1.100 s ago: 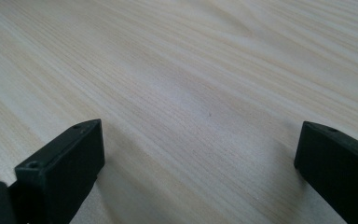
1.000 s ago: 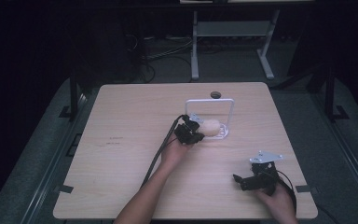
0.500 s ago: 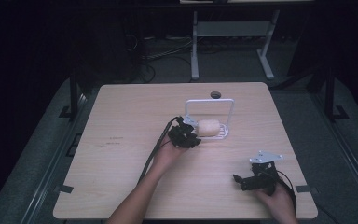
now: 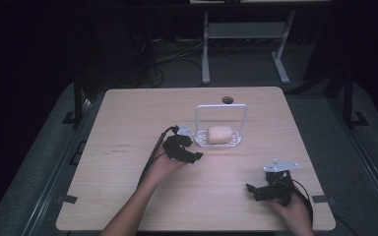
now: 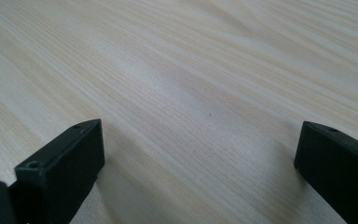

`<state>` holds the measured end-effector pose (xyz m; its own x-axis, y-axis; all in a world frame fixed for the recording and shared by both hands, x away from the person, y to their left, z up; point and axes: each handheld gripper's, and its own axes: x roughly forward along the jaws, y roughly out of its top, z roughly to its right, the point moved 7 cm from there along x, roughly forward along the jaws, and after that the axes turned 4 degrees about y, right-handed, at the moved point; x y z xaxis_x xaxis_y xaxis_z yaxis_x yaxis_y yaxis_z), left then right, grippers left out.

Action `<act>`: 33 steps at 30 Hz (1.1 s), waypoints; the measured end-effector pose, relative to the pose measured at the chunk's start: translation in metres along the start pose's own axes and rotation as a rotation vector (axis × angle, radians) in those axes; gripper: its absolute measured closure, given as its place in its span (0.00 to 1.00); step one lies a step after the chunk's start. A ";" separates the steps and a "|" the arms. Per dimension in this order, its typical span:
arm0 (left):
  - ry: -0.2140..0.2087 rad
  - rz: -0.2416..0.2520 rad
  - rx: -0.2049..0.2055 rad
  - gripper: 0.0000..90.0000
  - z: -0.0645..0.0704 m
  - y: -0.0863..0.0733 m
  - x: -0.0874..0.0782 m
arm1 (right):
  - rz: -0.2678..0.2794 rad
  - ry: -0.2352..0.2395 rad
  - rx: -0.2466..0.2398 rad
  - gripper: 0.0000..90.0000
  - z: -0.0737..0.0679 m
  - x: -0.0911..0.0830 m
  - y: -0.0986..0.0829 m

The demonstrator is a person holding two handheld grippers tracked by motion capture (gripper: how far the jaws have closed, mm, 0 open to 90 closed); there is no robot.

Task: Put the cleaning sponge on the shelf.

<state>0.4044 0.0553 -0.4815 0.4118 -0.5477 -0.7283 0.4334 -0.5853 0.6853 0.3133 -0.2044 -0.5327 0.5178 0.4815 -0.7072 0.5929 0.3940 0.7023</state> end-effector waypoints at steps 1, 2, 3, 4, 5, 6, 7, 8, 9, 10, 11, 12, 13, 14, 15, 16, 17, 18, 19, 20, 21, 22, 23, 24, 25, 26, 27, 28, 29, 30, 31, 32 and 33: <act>0.002 0.000 0.002 0.32 -0.001 -0.001 -0.002 | 0.000 0.000 0.000 0.01 0.000 0.000 0.000; 0.005 0.001 0.003 0.30 -0.001 -0.002 -0.004 | 0.000 0.000 0.000 0.01 0.000 0.000 0.000; 0.007 0.005 0.004 0.29 -0.002 -0.004 -0.006 | 0.000 0.000 0.000 0.01 0.000 0.000 0.000; 0.014 0.012 0.009 0.27 -0.003 -0.005 -0.008 | 0.000 0.000 0.000 0.01 0.000 0.000 0.000; 0.022 0.021 0.008 0.25 -0.004 -0.007 -0.011 | 0.000 0.000 0.000 0.01 0.000 0.000 0.000; 0.028 0.024 0.008 0.23 -0.004 -0.008 -0.013 | 0.000 0.000 0.001 0.01 0.000 0.000 0.000; 0.033 0.023 0.011 0.22 -0.005 -0.010 -0.015 | 0.000 0.000 0.001 0.01 0.000 0.000 0.000; 0.037 0.026 0.015 0.20 -0.005 -0.012 -0.017 | 0.000 0.000 0.001 0.01 0.000 0.000 0.000; 0.039 0.028 0.014 0.19 -0.006 -0.014 -0.019 | 0.000 0.000 0.001 0.01 0.000 0.000 0.000; 0.034 0.029 0.013 0.18 -0.006 -0.017 -0.022 | 0.000 0.000 0.001 0.01 0.000 0.000 0.000; 0.034 0.031 0.020 0.18 -0.006 -0.019 -0.024 | 0.000 0.000 0.001 0.01 0.000 0.000 0.000; 0.039 0.037 0.022 0.18 -0.006 -0.021 -0.026 | 0.000 0.000 0.001 0.01 0.000 0.000 0.000; 0.047 0.042 0.024 0.18 -0.006 -0.024 -0.029 | 0.000 0.000 0.001 0.01 0.000 0.000 0.000; 0.049 0.051 0.020 0.17 -0.006 -0.026 -0.031 | 0.000 0.002 0.002 0.01 0.000 0.000 0.000; 0.051 0.055 0.022 0.17 -0.005 -0.028 -0.034 | 0.000 0.002 0.002 0.01 0.000 0.000 0.000; 0.054 0.056 0.026 0.17 -0.004 -0.032 -0.036 | 0.000 0.002 0.002 0.01 0.000 0.000 0.000; 0.057 0.056 0.030 0.17 -0.003 -0.036 -0.039 | 0.000 0.001 0.001 0.01 0.000 0.000 0.000; 0.060 0.061 0.029 0.17 -0.002 -0.039 -0.041 | 0.000 0.000 0.001 0.01 0.000 0.000 0.000; 0.062 0.065 0.029 0.17 -0.002 -0.043 -0.043 | 0.000 0.000 0.001 0.01 0.000 0.000 0.000; 0.065 0.070 0.026 0.17 -0.001 -0.046 -0.046 | 0.000 0.000 0.001 0.01 0.000 0.000 0.000; 0.067 0.072 0.023 0.17 -0.001 -0.050 -0.048 | 0.000 0.000 0.001 0.01 0.000 0.000 0.000; 0.069 0.074 0.021 0.17 -0.001 -0.052 -0.050 | 0.000 0.000 0.001 0.01 0.000 0.000 0.000; 0.075 0.074 0.020 0.17 -0.001 -0.056 -0.052 | 0.000 0.000 0.001 0.01 0.000 0.000 0.000; 0.079 0.074 0.019 0.17 -0.001 -0.059 -0.054 | 0.000 0.000 0.001 0.01 0.000 0.000 0.000; 0.084 0.072 0.018 0.17 -0.002 -0.064 -0.057 | 0.000 0.000 0.001 0.01 0.000 0.000 0.000; 0.087 0.071 0.015 0.17 -0.002 -0.067 -0.059 | 0.000 0.000 0.001 0.01 0.000 0.000 0.000; 0.093 0.072 0.016 0.17 -0.003 -0.071 -0.062 | 0.000 0.000 0.001 0.01 0.000 0.000 0.000; 0.097 0.073 0.009 0.17 -0.004 -0.075 -0.065 | 0.000 0.000 0.001 0.01 0.000 0.000 0.000; 0.098 0.072 0.006 0.17 -0.005 -0.078 -0.067 | 0.000 0.000 0.001 0.01 0.000 0.000 0.000; 0.104 0.072 0.002 0.17 -0.006 -0.082 -0.070 | 0.000 0.000 0.001 0.01 0.000 0.000 0.000; 0.108 0.071 0.002 0.17 -0.007 -0.085 -0.072 | 0.000 0.000 0.001 0.01 0.000 0.000 0.000; 0.112 0.069 0.000 0.17 -0.007 -0.089 -0.074 | 0.000 0.000 0.001 0.01 0.000 0.000 0.000; 0.117 0.069 -0.002 0.17 -0.008 -0.094 -0.077 | 0.000 0.000 0.002 0.01 0.000 0.000 0.000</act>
<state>0.3384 0.1575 -0.4896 0.5312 -0.5130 -0.6743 0.4024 -0.5476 0.7336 0.3131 -0.2043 -0.5327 0.5177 0.4817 -0.7071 0.5938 0.3927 0.7023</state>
